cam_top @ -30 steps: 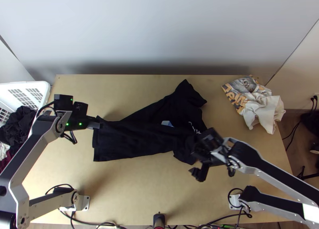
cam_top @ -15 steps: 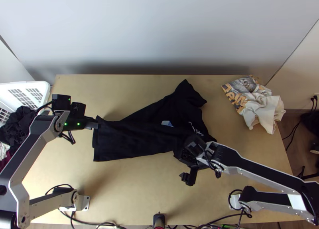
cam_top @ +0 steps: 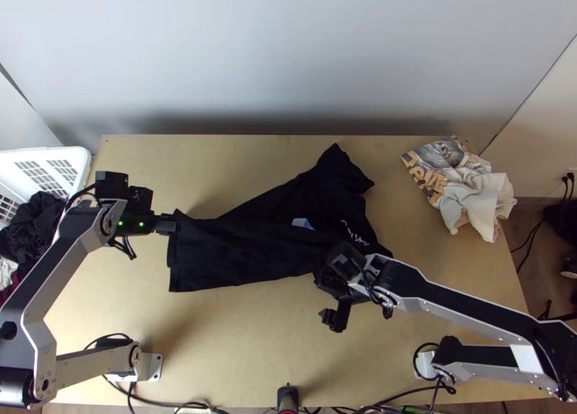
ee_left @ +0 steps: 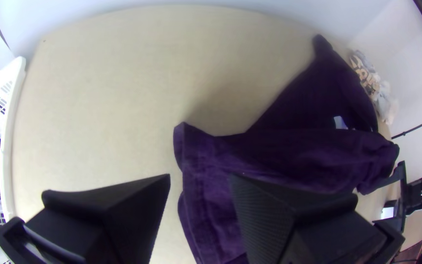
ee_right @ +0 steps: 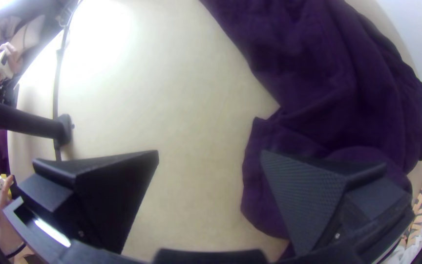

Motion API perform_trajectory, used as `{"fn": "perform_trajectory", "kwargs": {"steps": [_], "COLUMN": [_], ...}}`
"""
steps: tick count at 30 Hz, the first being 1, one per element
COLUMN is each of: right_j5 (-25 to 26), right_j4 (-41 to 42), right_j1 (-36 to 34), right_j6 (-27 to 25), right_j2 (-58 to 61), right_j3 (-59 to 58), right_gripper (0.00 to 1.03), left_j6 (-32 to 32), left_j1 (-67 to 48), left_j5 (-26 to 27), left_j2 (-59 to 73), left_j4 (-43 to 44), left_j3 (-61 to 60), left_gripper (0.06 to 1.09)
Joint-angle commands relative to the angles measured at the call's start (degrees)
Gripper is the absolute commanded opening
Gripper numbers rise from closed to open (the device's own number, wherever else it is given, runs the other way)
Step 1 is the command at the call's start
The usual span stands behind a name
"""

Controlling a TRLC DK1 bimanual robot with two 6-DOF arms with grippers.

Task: Fold the t-shirt

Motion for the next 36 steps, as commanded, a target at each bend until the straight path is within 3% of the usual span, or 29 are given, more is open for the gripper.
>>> {"fn": "perform_trajectory", "kwargs": {"steps": [1, 23, 33, 36], "right_j5": [0.0, 0.2, 0.6, 0.8], "right_j4": [0.5, -0.7, -0.2, -0.2], "right_j1": [-0.2, -2.0, -2.2, -2.2], "right_j6": [0.1, 0.4, 0.4, 0.4], "right_j2": [0.8, 0.1, 1.8, 2.0], "right_j3": [0.6, 0.0, 1.4, 1.5], "right_gripper": [0.98, 0.98, 0.98, 0.98], "left_j6": [0.1, -0.8, -1.4, -1.4], "left_j1": [-0.2, -2.0, -2.5, -2.1], "left_j5": [-0.2, -0.1, 0.7, 0.7], "left_j2": [3.0, 9.4, 8.8, 7.9], "left_j4": [0.6, 6.1, 6.0, 5.7], "left_j3": [1.5, 0.7, 1.0, 1.5], "left_gripper": [0.69, 0.67, 0.1, 0.09]}}
